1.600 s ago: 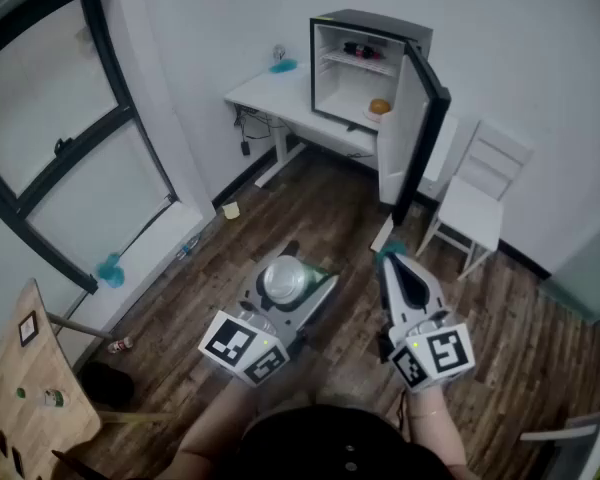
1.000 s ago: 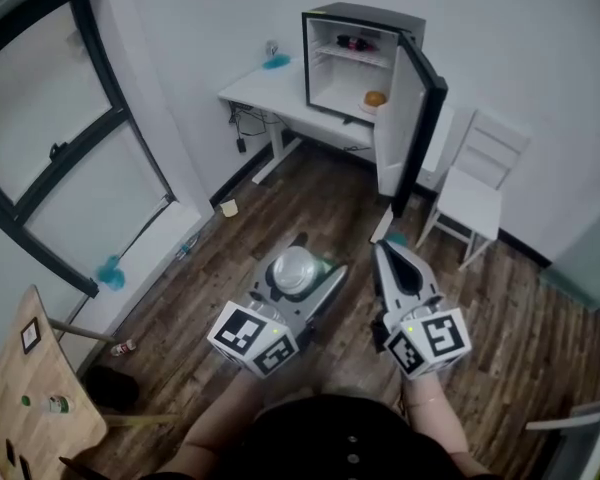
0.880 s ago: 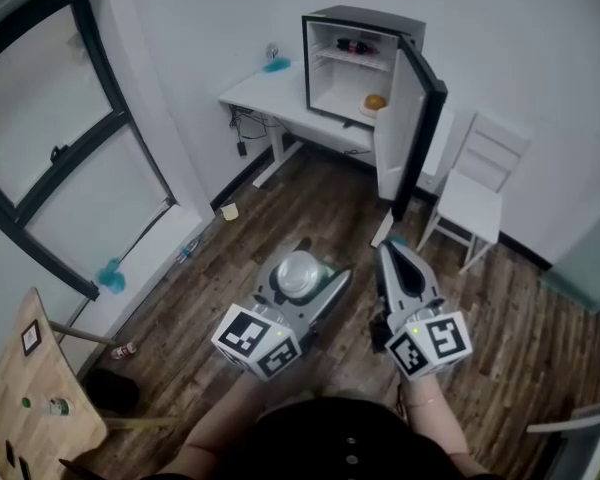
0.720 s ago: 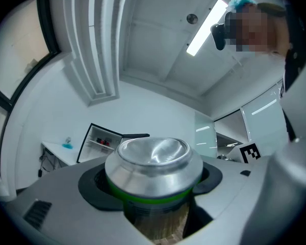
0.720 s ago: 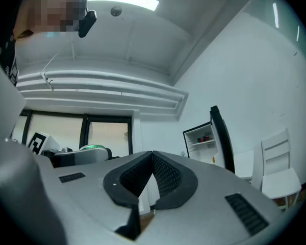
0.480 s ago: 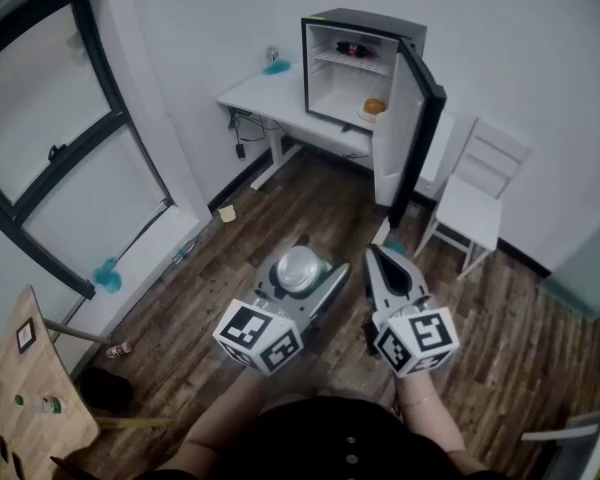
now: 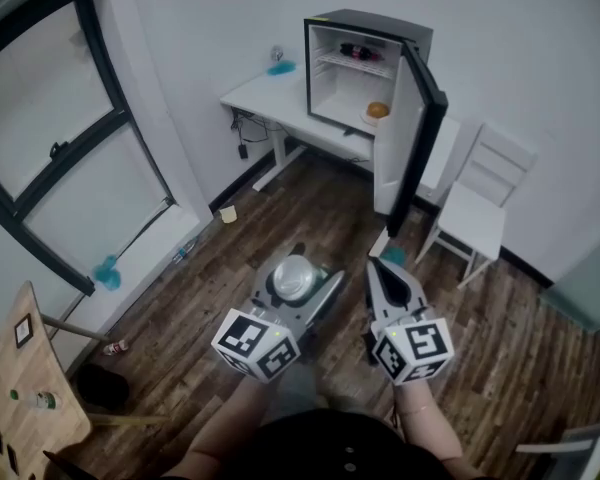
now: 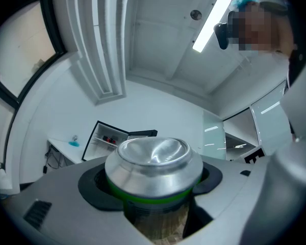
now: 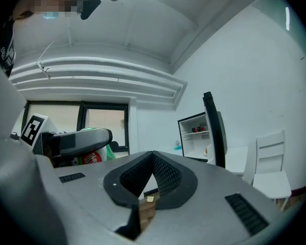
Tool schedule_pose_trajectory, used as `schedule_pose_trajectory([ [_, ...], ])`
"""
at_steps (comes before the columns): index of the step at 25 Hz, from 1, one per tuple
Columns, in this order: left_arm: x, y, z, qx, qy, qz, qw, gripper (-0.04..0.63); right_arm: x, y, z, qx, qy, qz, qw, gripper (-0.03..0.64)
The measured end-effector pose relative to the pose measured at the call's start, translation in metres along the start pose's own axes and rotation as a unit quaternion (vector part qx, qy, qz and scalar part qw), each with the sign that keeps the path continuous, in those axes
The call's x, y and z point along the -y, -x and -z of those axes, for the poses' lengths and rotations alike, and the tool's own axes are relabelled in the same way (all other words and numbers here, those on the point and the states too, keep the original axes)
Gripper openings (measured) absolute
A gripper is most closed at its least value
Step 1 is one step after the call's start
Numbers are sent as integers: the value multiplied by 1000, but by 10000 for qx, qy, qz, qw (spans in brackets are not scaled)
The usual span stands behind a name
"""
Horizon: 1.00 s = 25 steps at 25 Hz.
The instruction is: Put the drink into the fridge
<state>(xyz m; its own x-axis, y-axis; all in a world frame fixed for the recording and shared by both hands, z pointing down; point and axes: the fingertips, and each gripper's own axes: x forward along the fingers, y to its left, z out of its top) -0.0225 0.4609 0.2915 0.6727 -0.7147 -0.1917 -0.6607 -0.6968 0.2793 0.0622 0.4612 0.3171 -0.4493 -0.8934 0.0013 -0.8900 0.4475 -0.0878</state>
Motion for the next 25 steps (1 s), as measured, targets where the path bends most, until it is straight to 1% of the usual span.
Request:
schedule_pose_trajectory([
  [3,-5,-6,2,-20,56,-34,10000,347,2,-6,-1,-3,-17,-82,10000,8],
  [7,-19,-18,5,-65,61,15,10000,347,9,-23,-2,160,-267,-127,9994,8],
  [9,-29,-25,7,-85,64,28,9999,347,12,-38,-1,142,-260,-159,9994,8],
  [12,-51,-41,10,-110,82,76,9999,347,19,-65,0,154,-249,-194,9994,8],
  [14,-67,-55,7,-78,35,173,9998,347,27,-86,-1,204,-246,-176,9993,8],
  [19,-112,-86,-5,-202,30,225,9995,347,42,-145,-10,211,-216,-107,9995,8],
  [25,-162,-133,-23,-225,20,468,9987,347,61,-209,-25,364,-182,56,9992,8],
])
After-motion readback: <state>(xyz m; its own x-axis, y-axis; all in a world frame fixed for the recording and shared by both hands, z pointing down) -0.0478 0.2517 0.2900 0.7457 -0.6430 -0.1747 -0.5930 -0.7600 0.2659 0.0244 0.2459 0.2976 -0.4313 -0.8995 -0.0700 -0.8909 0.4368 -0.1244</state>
